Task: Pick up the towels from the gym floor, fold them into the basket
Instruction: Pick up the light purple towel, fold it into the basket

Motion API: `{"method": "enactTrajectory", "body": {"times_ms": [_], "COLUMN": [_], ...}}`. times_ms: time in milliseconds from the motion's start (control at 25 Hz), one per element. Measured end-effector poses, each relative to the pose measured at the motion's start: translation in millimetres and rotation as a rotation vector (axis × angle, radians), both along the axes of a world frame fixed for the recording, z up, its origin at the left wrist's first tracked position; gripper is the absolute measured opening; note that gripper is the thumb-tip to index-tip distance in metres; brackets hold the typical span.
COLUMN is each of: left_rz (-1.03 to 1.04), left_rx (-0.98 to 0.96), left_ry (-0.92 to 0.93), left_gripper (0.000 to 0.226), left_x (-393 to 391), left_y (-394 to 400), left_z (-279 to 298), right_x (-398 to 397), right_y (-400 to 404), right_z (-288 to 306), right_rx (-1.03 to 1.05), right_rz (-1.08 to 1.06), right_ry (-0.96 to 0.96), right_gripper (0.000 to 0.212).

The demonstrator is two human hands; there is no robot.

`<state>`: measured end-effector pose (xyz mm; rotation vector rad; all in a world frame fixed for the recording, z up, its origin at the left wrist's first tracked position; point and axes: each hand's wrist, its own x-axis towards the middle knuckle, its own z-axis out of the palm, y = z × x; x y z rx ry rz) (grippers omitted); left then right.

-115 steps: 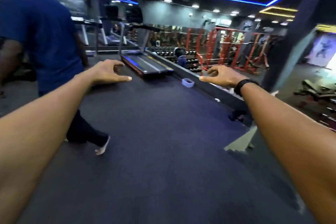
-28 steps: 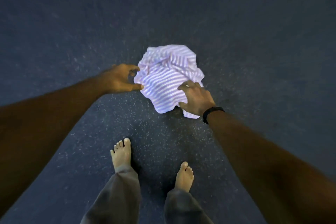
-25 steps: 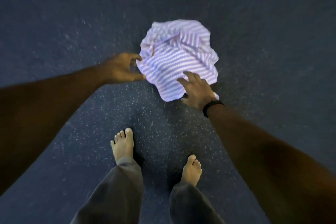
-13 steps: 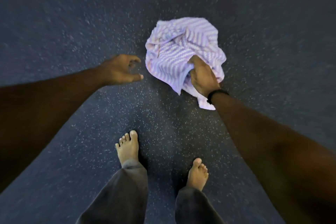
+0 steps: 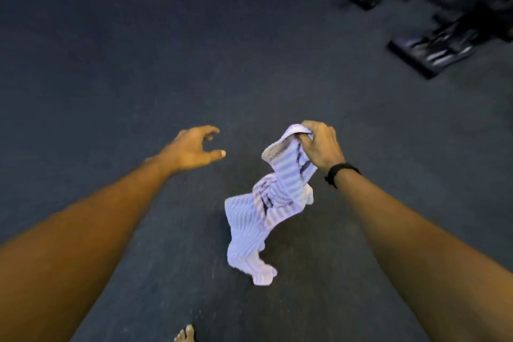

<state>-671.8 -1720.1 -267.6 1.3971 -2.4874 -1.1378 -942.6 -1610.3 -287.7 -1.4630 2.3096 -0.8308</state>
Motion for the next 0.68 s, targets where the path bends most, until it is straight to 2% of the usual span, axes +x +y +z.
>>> {"method": "enactTrajectory", "body": {"times_ms": [160, 360, 520, 680], "left_rz": [-0.019, -0.095, -0.201, -0.366], "left_rx": [-0.157, -0.300, -0.365, -0.366], "left_ry": [0.123, 0.247, 0.334, 0.392], "left_gripper": [0.069, 0.071, 0.070, 0.068], "left_x": [-32.1, -57.5, -83.1, -117.7], "left_y": [5.3, 25.8, 32.0, 42.0], "left_z": [179.4, 328.9, 398.4, 429.0], "right_x": [-30.6, -61.6, -80.1, -80.9], "right_y": [16.7, 69.1, 125.9, 200.1], "right_z": [192.0, 357.4, 443.3, 486.4], "right_rx": [-0.182, -0.320, -0.412, -0.384], "right_rz": [-0.067, -0.199, -0.302, -0.542], "right_ry": [0.104, 0.195, 0.304, 0.401], "right_gripper": [0.019, 0.032, 0.045, 0.043]}}
